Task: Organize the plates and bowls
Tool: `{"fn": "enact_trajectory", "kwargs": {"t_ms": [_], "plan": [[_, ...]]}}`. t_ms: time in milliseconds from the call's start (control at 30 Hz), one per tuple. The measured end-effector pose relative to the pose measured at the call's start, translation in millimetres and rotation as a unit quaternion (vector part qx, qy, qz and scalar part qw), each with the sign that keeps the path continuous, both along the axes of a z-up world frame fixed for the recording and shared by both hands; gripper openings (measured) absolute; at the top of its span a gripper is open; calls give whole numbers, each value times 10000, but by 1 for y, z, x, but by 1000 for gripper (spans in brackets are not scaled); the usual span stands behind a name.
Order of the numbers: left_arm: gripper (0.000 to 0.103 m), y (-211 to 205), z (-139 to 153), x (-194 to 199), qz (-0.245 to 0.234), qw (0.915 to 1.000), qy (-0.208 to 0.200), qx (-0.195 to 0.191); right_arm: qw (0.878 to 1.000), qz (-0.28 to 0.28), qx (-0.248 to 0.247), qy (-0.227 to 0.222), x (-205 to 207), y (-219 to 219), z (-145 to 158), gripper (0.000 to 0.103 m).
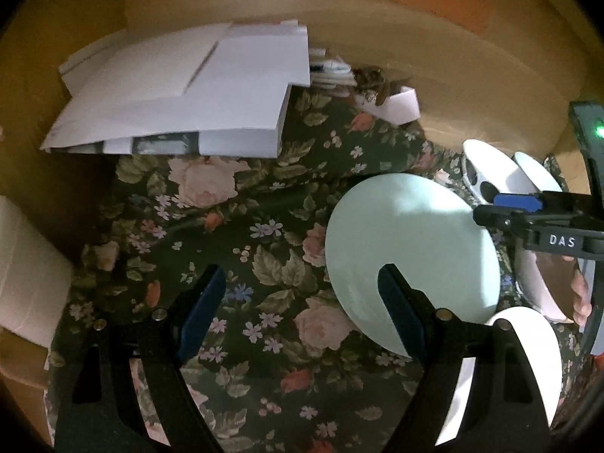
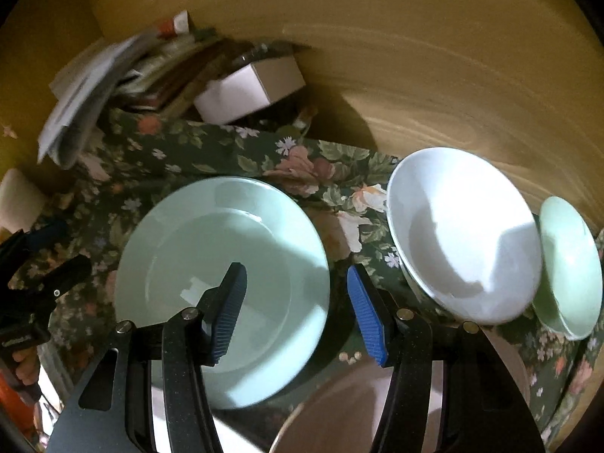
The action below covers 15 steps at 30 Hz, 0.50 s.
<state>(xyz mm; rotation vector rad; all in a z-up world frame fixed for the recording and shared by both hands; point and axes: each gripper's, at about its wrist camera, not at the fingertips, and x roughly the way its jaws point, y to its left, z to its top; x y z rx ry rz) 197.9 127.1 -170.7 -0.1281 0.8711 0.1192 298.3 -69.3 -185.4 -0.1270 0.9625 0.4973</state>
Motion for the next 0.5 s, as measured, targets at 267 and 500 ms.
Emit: {"fn": "enact_trajectory", "kwargs": {"t_ms": [267, 500], "plan": [[83, 6, -16, 14, -70, 9996, 192, -183, 9988, 86, -408, 249, 16, 18, -12, 42], [83, 7, -21, 15, -160, 9993, 199, -279, 9965, 70, -610, 561, 25, 26, -21, 39]]}}
